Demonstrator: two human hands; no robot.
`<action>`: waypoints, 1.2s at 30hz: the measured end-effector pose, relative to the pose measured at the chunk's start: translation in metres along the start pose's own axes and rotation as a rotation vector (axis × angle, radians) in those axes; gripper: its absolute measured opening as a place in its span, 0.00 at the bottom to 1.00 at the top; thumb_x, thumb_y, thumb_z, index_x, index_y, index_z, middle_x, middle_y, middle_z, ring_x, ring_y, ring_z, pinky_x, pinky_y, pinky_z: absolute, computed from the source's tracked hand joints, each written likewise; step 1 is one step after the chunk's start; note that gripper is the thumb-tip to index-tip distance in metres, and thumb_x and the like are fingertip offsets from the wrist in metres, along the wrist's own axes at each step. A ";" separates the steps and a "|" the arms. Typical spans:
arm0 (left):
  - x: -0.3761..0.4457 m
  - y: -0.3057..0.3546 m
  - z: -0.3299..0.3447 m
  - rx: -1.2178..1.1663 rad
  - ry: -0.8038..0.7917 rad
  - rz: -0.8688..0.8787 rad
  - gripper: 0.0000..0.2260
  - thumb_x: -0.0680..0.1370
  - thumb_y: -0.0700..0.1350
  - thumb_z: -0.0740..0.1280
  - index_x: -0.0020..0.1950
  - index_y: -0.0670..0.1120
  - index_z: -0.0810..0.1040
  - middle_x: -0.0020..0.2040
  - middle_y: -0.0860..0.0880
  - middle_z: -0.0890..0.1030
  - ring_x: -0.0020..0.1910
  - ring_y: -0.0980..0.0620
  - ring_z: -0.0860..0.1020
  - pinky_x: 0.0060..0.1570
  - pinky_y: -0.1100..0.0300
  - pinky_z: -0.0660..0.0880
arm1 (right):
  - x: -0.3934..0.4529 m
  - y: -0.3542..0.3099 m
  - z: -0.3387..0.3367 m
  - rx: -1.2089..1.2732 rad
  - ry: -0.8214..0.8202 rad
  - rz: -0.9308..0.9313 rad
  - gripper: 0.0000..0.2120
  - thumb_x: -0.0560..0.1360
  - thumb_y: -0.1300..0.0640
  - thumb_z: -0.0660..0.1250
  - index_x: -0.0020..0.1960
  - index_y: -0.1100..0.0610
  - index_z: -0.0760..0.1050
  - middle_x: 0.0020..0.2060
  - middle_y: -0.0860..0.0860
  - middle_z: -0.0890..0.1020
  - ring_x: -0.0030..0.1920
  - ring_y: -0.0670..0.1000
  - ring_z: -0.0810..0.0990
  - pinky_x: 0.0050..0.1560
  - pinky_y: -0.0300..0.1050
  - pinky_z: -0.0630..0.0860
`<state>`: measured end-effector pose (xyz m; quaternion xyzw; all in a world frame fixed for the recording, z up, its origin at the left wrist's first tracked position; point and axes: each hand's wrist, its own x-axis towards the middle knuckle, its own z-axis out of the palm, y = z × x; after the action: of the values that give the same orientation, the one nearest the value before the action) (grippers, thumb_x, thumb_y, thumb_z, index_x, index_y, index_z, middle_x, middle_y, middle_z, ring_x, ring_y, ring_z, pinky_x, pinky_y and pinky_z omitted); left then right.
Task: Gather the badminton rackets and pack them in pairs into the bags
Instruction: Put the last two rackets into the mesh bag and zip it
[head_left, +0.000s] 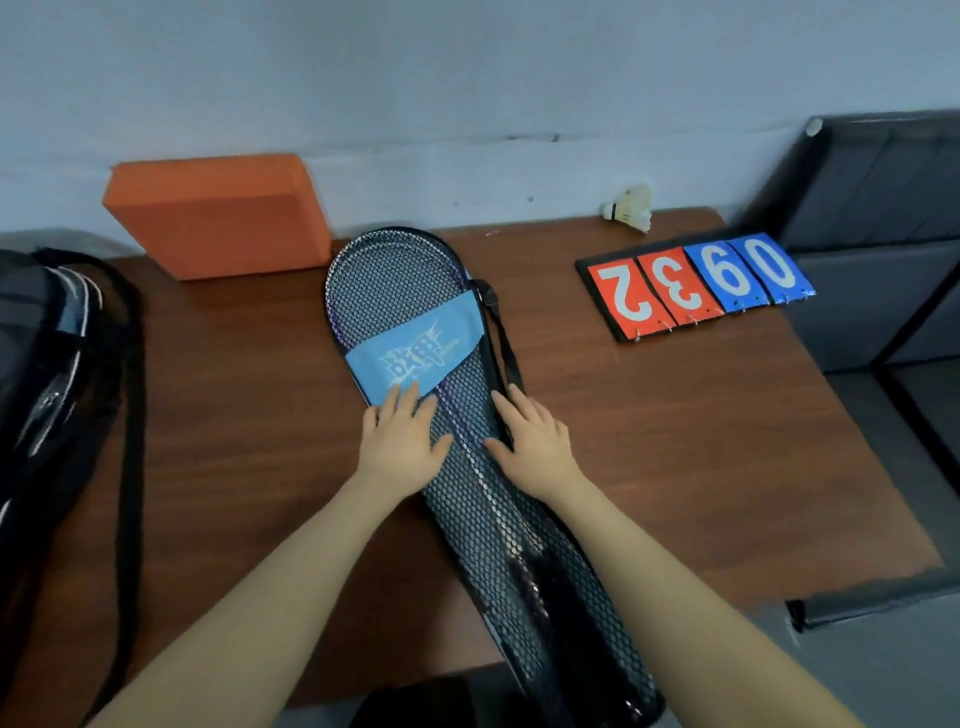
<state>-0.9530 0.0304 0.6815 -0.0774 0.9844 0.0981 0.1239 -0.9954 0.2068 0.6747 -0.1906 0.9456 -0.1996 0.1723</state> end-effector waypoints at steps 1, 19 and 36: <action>0.012 -0.010 -0.002 0.028 -0.018 0.016 0.29 0.78 0.61 0.54 0.75 0.49 0.54 0.77 0.47 0.50 0.75 0.46 0.47 0.71 0.47 0.49 | 0.012 -0.004 0.003 -0.056 0.000 -0.009 0.29 0.78 0.45 0.57 0.76 0.49 0.50 0.76 0.49 0.51 0.75 0.54 0.51 0.71 0.54 0.53; 0.000 -0.069 0.015 -0.011 0.166 0.358 0.20 0.76 0.56 0.55 0.52 0.44 0.79 0.45 0.49 0.80 0.44 0.48 0.78 0.44 0.54 0.73 | 0.028 -0.029 0.020 0.067 0.260 0.108 0.14 0.78 0.51 0.59 0.61 0.50 0.75 0.55 0.46 0.78 0.57 0.49 0.73 0.53 0.41 0.52; 0.164 -0.046 -0.027 -0.048 0.365 0.234 0.11 0.70 0.39 0.70 0.52 0.43 0.80 0.55 0.44 0.80 0.58 0.43 0.77 0.55 0.50 0.65 | 0.170 -0.039 -0.021 0.341 0.208 0.178 0.15 0.72 0.50 0.68 0.58 0.50 0.77 0.55 0.45 0.81 0.57 0.47 0.76 0.57 0.44 0.58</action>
<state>-1.1084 -0.0414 0.6567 0.0181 0.9902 0.1194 -0.0706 -1.1402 0.1075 0.6676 -0.0530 0.9240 -0.3592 0.1203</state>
